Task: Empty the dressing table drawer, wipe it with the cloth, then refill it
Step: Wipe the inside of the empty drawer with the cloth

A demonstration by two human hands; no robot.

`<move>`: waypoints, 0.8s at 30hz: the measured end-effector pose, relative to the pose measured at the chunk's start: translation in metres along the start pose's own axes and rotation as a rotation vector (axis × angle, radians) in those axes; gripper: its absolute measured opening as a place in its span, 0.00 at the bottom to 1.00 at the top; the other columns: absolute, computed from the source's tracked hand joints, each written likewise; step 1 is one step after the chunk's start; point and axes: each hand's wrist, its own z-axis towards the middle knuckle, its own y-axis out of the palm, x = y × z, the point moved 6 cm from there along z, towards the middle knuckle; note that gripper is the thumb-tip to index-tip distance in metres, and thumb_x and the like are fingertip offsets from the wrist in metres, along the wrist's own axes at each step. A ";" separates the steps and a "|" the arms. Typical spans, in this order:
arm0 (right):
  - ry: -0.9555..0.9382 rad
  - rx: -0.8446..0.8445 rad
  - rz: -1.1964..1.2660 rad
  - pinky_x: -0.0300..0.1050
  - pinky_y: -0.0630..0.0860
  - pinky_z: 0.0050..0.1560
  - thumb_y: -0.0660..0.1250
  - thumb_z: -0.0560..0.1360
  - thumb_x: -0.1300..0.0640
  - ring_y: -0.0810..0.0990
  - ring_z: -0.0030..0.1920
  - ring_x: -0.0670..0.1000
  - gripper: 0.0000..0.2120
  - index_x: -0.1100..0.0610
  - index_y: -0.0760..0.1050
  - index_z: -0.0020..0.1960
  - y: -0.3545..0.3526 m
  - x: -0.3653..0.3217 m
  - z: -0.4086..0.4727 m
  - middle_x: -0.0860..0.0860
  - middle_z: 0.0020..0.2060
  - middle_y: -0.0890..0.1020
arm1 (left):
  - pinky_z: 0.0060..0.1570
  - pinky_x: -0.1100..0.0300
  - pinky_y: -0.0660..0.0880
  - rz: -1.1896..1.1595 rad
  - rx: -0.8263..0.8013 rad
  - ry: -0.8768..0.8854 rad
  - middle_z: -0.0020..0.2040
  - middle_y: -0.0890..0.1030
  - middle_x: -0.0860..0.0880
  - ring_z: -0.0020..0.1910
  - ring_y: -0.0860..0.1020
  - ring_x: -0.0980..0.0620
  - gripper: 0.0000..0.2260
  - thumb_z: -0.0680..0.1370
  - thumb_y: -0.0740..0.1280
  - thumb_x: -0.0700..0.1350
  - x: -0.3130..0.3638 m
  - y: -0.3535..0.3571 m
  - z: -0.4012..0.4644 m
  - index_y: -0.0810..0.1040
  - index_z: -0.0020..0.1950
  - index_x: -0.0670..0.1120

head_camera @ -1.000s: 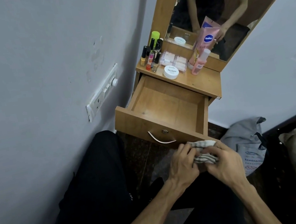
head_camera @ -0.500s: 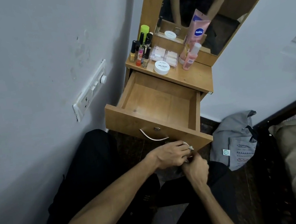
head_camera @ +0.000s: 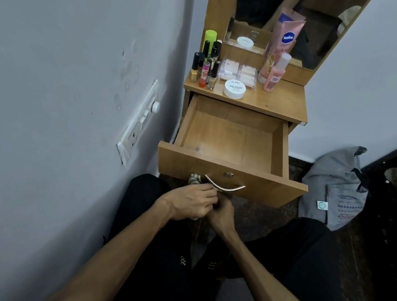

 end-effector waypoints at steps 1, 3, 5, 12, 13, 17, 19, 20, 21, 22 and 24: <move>-0.032 -0.003 0.033 0.51 0.80 0.46 0.71 0.71 0.63 0.84 0.48 0.48 0.05 0.57 0.83 0.46 0.004 -0.007 -0.001 0.51 0.40 0.86 | 0.67 0.50 0.72 -0.024 -0.037 -0.046 0.52 0.82 0.47 0.56 0.77 0.46 0.06 0.78 0.66 0.37 -0.009 -0.003 -0.008 0.84 0.48 0.43; -0.071 -0.035 0.071 0.49 0.79 0.43 0.68 0.70 0.62 0.81 0.47 0.44 0.06 0.55 0.82 0.44 0.019 -0.023 -0.002 0.49 0.38 0.86 | 0.64 0.50 0.73 -0.023 -0.025 -0.122 0.51 0.82 0.47 0.56 0.77 0.46 0.05 0.75 0.69 0.37 -0.026 -0.001 -0.021 0.83 0.48 0.44; -0.094 -0.049 0.137 0.45 0.76 0.40 0.66 0.69 0.60 0.77 0.44 0.41 0.05 0.54 0.81 0.41 0.030 -0.032 -0.001 0.47 0.35 0.84 | 0.62 0.48 0.73 -0.047 -0.064 -0.212 0.51 0.81 0.46 0.55 0.76 0.45 0.06 0.75 0.67 0.36 -0.041 -0.003 -0.030 0.83 0.47 0.44; -0.193 -0.103 0.189 0.38 0.73 0.38 0.68 0.72 0.60 0.74 0.38 0.34 0.03 0.54 0.80 0.40 0.056 -0.063 0.001 0.43 0.32 0.82 | 0.55 0.51 0.74 -0.110 0.001 -0.440 0.48 0.82 0.47 0.51 0.77 0.46 0.04 0.72 0.71 0.41 -0.068 -0.018 -0.063 0.83 0.45 0.43; -0.194 -0.114 0.171 0.40 0.75 0.39 0.70 0.73 0.61 0.75 0.38 0.34 0.03 0.55 0.81 0.42 0.058 -0.066 0.002 0.44 0.34 0.84 | 0.54 0.52 0.74 -0.119 -0.003 -0.482 0.47 0.81 0.48 0.50 0.77 0.46 0.04 0.71 0.71 0.41 -0.072 -0.020 -0.068 0.83 0.45 0.43; -0.176 -0.124 0.165 0.50 0.82 0.50 0.73 0.76 0.57 0.84 0.45 0.44 0.06 0.55 0.85 0.52 0.064 -0.076 0.002 0.48 0.42 0.87 | 0.48 0.55 0.71 -0.168 -0.003 -0.652 0.42 0.80 0.49 0.46 0.77 0.47 0.08 0.66 0.64 0.41 -0.081 -0.028 -0.089 0.81 0.41 0.44; -0.187 -0.129 0.173 0.51 0.82 0.52 0.72 0.76 0.54 0.86 0.47 0.47 0.07 0.53 0.85 0.53 0.063 -0.083 -0.002 0.47 0.43 0.88 | 0.46 0.55 0.71 -0.173 0.025 -0.729 0.41 0.80 0.49 0.44 0.77 0.46 0.09 0.65 0.62 0.42 -0.085 -0.034 -0.096 0.80 0.40 0.45; -0.195 -0.136 0.169 0.50 0.82 0.52 0.71 0.77 0.53 0.85 0.47 0.47 0.07 0.52 0.85 0.53 0.062 -0.086 -0.004 0.46 0.43 0.87 | 0.45 0.55 0.72 -0.184 0.062 -0.768 0.40 0.80 0.49 0.43 0.77 0.46 0.08 0.64 0.62 0.42 -0.087 -0.038 -0.099 0.80 0.39 0.44; -0.202 -0.149 0.165 0.50 0.81 0.51 0.70 0.77 0.53 0.85 0.46 0.45 0.07 0.52 0.85 0.53 0.061 -0.091 -0.007 0.46 0.43 0.87 | 0.44 0.54 0.73 -0.200 0.113 -0.805 0.39 0.80 0.49 0.41 0.77 0.46 0.07 0.64 0.63 0.41 -0.088 -0.043 -0.101 0.79 0.38 0.44; -0.208 -0.163 0.162 0.51 0.80 0.48 0.69 0.77 0.52 0.83 0.43 0.43 0.07 0.52 0.84 0.51 0.059 -0.094 -0.010 0.46 0.41 0.86 | 0.43 0.54 0.73 -0.215 0.172 -0.843 0.39 0.80 0.48 0.40 0.77 0.45 0.05 0.64 0.64 0.40 -0.089 -0.048 -0.102 0.79 0.37 0.44; -0.233 -0.174 0.172 0.51 0.76 0.41 0.67 0.77 0.52 0.77 0.37 0.41 0.07 0.53 0.81 0.45 0.051 -0.107 -0.017 0.48 0.35 0.83 | 0.42 0.54 0.71 -0.235 0.302 -0.908 0.38 0.79 0.48 0.39 0.77 0.45 0.05 0.62 0.67 0.37 -0.094 -0.061 -0.104 0.78 0.36 0.43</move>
